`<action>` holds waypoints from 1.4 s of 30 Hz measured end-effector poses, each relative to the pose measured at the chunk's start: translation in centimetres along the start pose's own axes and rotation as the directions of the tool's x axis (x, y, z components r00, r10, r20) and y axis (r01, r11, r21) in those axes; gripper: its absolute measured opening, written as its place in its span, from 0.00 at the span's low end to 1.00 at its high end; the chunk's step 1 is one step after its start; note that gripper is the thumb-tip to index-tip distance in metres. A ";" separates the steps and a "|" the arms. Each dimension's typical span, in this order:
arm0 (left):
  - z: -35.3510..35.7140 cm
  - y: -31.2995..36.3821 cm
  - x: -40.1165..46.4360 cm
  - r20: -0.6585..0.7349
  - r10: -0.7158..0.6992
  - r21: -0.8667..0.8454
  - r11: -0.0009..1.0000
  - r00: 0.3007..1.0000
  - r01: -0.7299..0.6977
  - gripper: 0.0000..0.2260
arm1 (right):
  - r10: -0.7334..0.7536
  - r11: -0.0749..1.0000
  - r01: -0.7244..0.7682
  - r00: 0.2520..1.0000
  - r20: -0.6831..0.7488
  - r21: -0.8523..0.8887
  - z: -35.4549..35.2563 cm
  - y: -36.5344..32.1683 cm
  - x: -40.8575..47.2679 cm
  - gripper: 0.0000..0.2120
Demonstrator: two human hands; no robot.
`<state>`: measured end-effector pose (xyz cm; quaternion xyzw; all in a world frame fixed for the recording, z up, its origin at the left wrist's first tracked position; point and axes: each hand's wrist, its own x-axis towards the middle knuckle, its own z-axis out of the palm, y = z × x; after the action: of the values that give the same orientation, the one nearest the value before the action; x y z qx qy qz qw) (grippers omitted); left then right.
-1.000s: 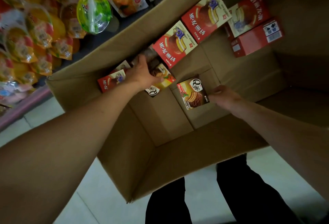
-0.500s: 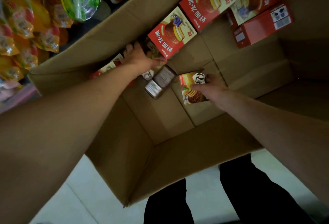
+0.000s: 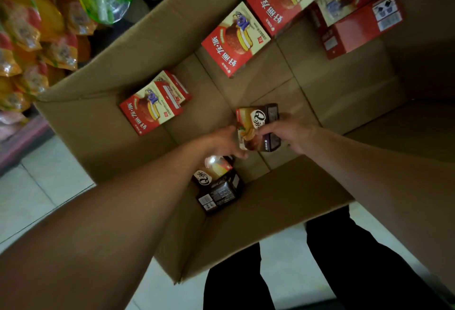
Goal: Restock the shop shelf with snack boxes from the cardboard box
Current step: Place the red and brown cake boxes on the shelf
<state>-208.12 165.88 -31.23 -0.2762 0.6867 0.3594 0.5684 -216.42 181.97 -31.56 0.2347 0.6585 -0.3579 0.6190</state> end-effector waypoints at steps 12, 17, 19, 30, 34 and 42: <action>-0.3 -7.8 -1.9 0.019 -0.182 0.304 0.938 0.983 0.167 0.45 | 0.028 0.968 0.041 0.963 0.269 -0.249 -0.2 -0.6 -2.2 0.12; -0.3 -8.9 -2.6 0.028 -0.162 0.005 0.987 0.986 0.162 0.42 | 0.003 0.985 0.026 0.985 0.172 -0.171 1.1 0.4 -1.8 0.20; -0.3 -9.2 -2.8 0.039 -0.143 -0.038 0.989 0.989 0.144 0.44 | 0.000 0.986 0.023 0.990 0.138 -0.165 1.3 0.6 -1.7 0.21; 1.3 -8.5 -3.3 -0.179 -0.112 0.191 0.971 0.978 0.146 0.30 | 0.003 0.985 0.004 0.999 0.041 -0.175 1.1 0.9 -2.2 0.23; 0.5 -9.1 -4.1 -0.181 -0.053 0.358 0.926 0.982 0.116 0.43 | 0.000 0.982 0.006 0.999 0.035 -0.186 0.9 1.3 -2.4 0.21; -1.4 -4.0 -4.9 -0.141 -0.052 0.127 0.989 0.989 0.071 0.38 | -0.060 0.975 0.038 0.994 -0.095 -0.218 -0.1 0.8 -2.3 0.26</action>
<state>-204.83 162.25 -27.04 -0.2833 0.7374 0.2758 0.5476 -215.57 182.87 -29.48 0.1676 0.7295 -0.2870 0.5978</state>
